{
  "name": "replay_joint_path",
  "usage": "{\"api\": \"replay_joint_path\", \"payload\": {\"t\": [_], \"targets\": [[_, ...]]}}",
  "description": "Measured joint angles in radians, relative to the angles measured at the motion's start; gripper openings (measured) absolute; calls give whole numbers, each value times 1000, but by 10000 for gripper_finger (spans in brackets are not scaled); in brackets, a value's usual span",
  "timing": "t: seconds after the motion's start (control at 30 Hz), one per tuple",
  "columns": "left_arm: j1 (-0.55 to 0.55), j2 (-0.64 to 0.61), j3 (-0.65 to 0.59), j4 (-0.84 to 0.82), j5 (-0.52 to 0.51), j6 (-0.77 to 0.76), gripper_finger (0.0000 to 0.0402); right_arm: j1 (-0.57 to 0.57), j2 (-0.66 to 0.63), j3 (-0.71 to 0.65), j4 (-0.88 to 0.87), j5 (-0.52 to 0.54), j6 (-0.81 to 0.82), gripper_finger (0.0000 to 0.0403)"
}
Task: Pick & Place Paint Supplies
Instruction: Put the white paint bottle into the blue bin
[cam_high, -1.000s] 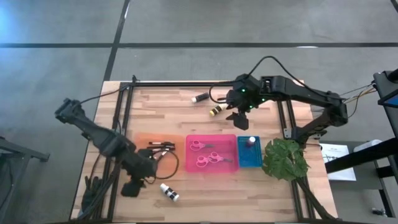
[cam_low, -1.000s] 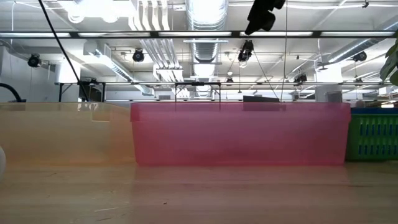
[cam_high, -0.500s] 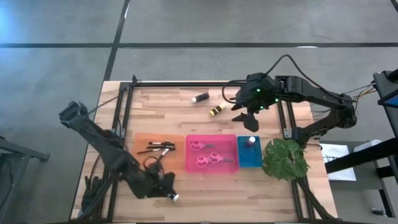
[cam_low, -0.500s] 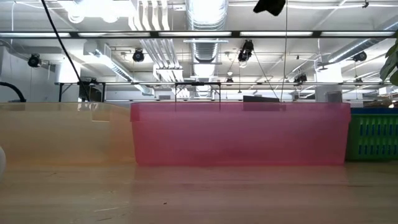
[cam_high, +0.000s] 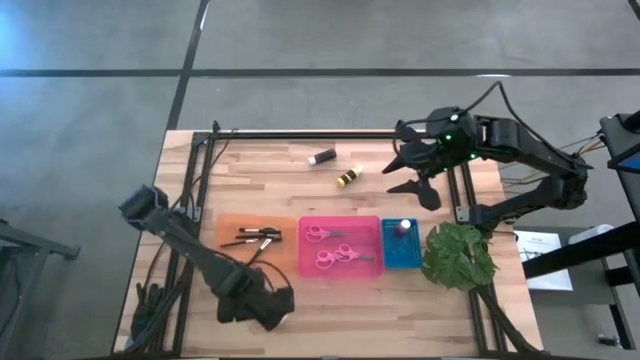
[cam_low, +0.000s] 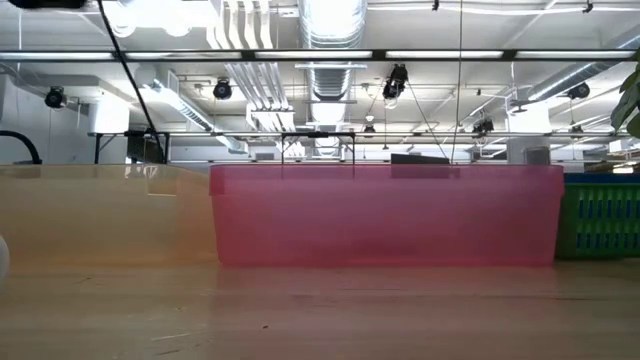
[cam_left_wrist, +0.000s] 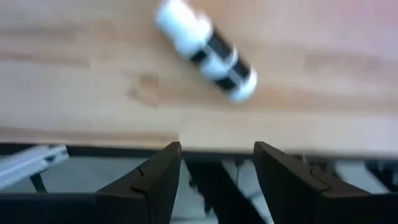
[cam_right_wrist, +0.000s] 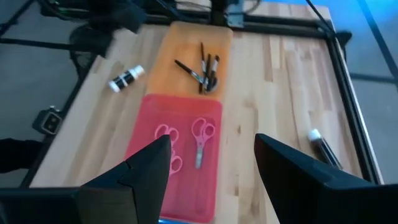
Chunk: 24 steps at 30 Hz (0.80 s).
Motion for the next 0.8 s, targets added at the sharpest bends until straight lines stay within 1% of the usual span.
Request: {"api": "replay_joint_path", "payload": {"t": [0.07,0.2,0.3,0.43,0.8], "targets": [[20,5,-1,-9,-1,-3,210,0,-1,10,1,-24,-17,228],[57,36,0,39,0,-3,210,0,-6,20,-9,-27,-42,228],[68,84,-1,58,29,-7,210,0,-17,23,-8,-27,-46,228],[66,121,-2,57,53,-21,210,0,-30,23,-9,-26,-52,228],[71,215,-16,99,57,-25,210,0,-36,23,-40,-23,-63,228]]}}
